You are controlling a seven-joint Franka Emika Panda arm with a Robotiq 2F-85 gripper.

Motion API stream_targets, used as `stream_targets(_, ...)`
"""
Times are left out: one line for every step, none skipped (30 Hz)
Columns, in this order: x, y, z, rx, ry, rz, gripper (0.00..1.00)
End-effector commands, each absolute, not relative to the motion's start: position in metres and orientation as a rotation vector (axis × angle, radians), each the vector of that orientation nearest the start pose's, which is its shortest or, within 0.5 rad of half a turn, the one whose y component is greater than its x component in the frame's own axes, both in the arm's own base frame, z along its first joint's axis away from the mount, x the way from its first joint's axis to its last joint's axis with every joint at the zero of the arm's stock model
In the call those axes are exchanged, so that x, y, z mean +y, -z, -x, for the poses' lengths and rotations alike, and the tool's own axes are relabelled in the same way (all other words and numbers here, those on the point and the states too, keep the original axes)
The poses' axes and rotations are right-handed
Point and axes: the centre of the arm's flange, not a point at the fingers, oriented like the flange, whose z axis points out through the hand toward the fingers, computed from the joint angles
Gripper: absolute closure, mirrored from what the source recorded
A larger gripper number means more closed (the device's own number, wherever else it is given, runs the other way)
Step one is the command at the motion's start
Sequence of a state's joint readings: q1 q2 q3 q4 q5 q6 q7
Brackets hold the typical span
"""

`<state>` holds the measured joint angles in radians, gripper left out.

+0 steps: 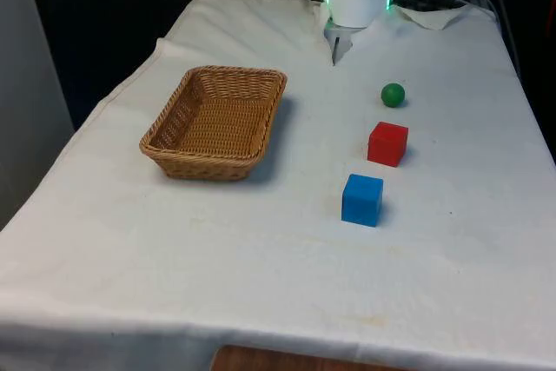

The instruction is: Place all non-red objects into the basket.

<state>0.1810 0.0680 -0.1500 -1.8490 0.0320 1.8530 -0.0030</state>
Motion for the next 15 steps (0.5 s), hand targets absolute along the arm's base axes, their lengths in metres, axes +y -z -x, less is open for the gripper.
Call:
stream_targets(0.026,-0.477,-0.576,-0.034,-0.099,3.121,0.0)
stream_targets(0.028,-0.477,-0.578,-0.034,-0.098,3.122,0.0)
stream_targets(0.03,-0.476,-0.579,-0.034,-0.099,3.122,0.0)
stream_targets(0.033,-0.475,-0.58,-0.037,-0.099,3.123,0.0)
stream_targets(0.034,-0.475,-0.581,-0.037,-0.098,3.123,0.0)
stream_targets(0.036,-0.473,-0.582,-0.039,-0.1,3.124,0.0)
stream_targets(0.037,-0.472,-0.583,-0.039,-0.097,3.124,0.0)
stream_targets(0.036,-0.473,-0.582,-0.044,-0.101,3.124,0.0)
stream_targets(0.039,-0.472,-0.584,-0.04,-0.095,3.124,0.0)
stream_targets(0.042,-0.469,-0.587,-0.037,-0.089,3.124,0.0)
stream_targets(0.043,-0.468,-0.588,-0.035,-0.083,3.125,0.0)
stream_targets(0.044,-0.467,-0.589,-0.033,-0.08,3.125,0.0)
stream_targets(0.046,-0.464,-0.59,-0.029,-0.077,3.124,0.0)
stream_targets(0.047,-0.463,-0.591,-0.026,-0.07,3.125,0.0)
stream_targets(0.048,-0.461,-0.592,-0.022,-0.066,3.124,0.0)
